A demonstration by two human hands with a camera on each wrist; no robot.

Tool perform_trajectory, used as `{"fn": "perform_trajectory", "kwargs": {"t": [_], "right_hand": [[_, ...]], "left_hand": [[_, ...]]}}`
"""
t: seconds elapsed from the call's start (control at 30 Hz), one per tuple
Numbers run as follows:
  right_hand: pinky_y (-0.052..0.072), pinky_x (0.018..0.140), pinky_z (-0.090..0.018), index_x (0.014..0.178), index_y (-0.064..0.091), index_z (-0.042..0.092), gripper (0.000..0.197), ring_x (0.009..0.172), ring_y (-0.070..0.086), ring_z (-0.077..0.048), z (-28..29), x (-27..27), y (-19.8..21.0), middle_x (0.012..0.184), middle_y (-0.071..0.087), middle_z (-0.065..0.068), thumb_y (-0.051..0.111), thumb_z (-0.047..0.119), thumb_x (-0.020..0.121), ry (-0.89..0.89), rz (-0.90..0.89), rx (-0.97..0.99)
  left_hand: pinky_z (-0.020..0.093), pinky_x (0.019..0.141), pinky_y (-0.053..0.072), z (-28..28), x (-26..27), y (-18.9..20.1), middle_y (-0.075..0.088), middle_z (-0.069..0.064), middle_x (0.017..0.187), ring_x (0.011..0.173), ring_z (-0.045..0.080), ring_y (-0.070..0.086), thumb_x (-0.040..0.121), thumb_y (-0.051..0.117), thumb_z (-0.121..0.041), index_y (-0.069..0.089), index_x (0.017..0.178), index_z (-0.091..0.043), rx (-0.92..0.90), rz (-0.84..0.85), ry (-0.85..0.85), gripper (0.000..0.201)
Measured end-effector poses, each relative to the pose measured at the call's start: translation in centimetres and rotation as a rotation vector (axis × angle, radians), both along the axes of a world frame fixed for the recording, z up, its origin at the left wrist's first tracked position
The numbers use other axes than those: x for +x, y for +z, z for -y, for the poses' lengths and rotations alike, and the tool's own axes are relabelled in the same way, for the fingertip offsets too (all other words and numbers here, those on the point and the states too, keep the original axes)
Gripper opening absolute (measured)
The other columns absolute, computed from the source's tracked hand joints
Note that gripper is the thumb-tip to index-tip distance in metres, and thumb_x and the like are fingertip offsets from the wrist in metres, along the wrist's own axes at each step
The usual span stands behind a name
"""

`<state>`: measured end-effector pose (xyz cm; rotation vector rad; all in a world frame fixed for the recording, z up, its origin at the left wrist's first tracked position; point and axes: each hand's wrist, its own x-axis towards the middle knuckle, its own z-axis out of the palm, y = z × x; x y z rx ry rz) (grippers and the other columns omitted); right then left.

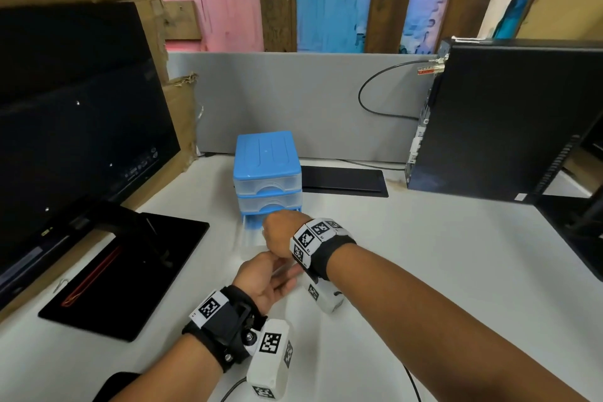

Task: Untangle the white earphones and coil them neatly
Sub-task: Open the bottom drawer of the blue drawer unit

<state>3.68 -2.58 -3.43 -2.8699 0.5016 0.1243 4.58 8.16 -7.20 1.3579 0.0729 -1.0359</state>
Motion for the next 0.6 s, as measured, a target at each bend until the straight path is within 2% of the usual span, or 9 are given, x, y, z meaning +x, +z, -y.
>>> {"fn": "perform_trajectory", "kwargs": {"t": [0.1, 0.2, 0.27, 0.33, 0.37, 0.47, 0.5, 0.6], "right_hand": [[0.042, 0.068, -0.034, 0.079, 0.052, 0.012, 0.043, 0.077, 0.053, -0.024, 0.2, 0.5, 0.3, 0.085, 0.053, -0.005, 0.04, 0.046, 0.101, -0.009, 0.009, 0.027], [0.039, 0.071, -0.035, 0.078, 0.05, 0.011, 0.055, 0.08, 0.052, -0.023, 0.3, 1.1, 0.6, 0.087, 0.053, -0.005, 0.035, 0.06, 0.099, -0.035, -0.008, 0.041], [0.039, 0.071, -0.034, 0.08, 0.053, 0.011, 0.052, 0.084, 0.055, -0.025, 0.2, 1.1, 0.9, 0.088, 0.055, -0.008, 0.038, 0.056, 0.1, -0.037, 0.001, 0.066], [0.042, 0.071, -0.033, 0.094, 0.06, 0.007, 0.04, 0.09, 0.06, -0.029, 0.2, 0.6, 1.3, 0.096, 0.061, -0.013, 0.046, 0.044, 0.101, -0.026, 0.051, 0.064], [0.043, 0.07, -0.032, 0.095, 0.061, 0.007, 0.034, 0.088, 0.061, -0.03, 0.2, 0.1, 1.6, 0.095, 0.061, -0.013, 0.048, 0.038, 0.1, -0.028, 0.082, 0.058], [0.042, 0.065, -0.03, 0.077, 0.054, 0.012, 0.03, 0.075, 0.056, -0.026, 1.0, -1.5, 2.3, 0.073, 0.051, -0.004, 0.051, 0.033, 0.098, -0.043, 0.161, 0.049], [0.042, 0.065, -0.03, 0.074, 0.054, 0.012, 0.032, 0.073, 0.056, -0.026, 1.3, -2.1, 2.6, 0.07, 0.051, -0.003, 0.051, 0.033, 0.097, -0.049, 0.162, 0.046], [0.05, 0.068, -0.033, 0.081, 0.064, 0.01, 0.033, 0.08, 0.061, -0.029, 2.6, -4.0, 3.2, 0.082, 0.063, -0.008, 0.049, 0.035, 0.097, -0.056, 0.164, 0.087]], "left_hand": [[0.028, 0.059, 0.053, 0.5, 0.6, 0.2, 0.073, 0.001, 0.066, 0.054, 0.013, 0.067, 0.101, 0.05, -0.012, 0.064, 0.095, -0.009, 0.009, 0.051, -0.036, 0.015], [0.028, 0.059, 0.054, 0.8, 1.3, -0.1, 0.073, 0.002, 0.072, 0.065, 0.015, 0.065, 0.1, 0.052, -0.011, 0.066, 0.097, -0.008, 0.005, 0.089, -0.083, 0.015], [0.029, 0.064, 0.055, 0.8, 1.9, -0.3, 0.075, 0.006, 0.078, 0.072, 0.018, 0.066, 0.1, 0.052, -0.01, 0.067, 0.101, -0.007, 0.007, 0.131, -0.109, 0.016], [0.03, 0.067, 0.056, 1.0, 2.6, -0.3, 0.076, 0.01, 0.083, 0.074, 0.02, 0.068, 0.099, 0.053, -0.008, 0.068, 0.102, -0.005, 0.034, 0.185, -0.119, 0.016], [0.03, 0.067, 0.057, 1.1, 3.1, -0.3, 0.077, 0.011, 0.085, 0.074, 0.02, 0.069, 0.099, 0.053, -0.007, 0.068, 0.103, -0.004, 0.049, 0.209, -0.12, 0.016], [0.031, 0.063, 0.058, 1.6, 4.4, 0.1, 0.078, 0.013, 0.094, 0.079, 0.023, 0.072, 0.101, 0.052, -0.011, 0.066, 0.111, -0.004, 0.072, 0.249, -0.135, 0.019], [0.031, 0.063, 0.058, 1.8, 4.7, 0.4, 0.077, 0.013, 0.098, 0.083, 0.024, 0.073, 0.101, 0.053, -0.015, 0.066, 0.112, -0.006, 0.072, 0.261, -0.143, 0.019], [0.032, 0.069, 0.057, 2.4, 5.0, 1.2, 0.077, 0.01, 0.104, 0.087, 0.025, 0.073, 0.098, 0.061, -0.025, 0.069, 0.109, -0.012, 0.081, 0.326, -0.136, 0.019]]}}
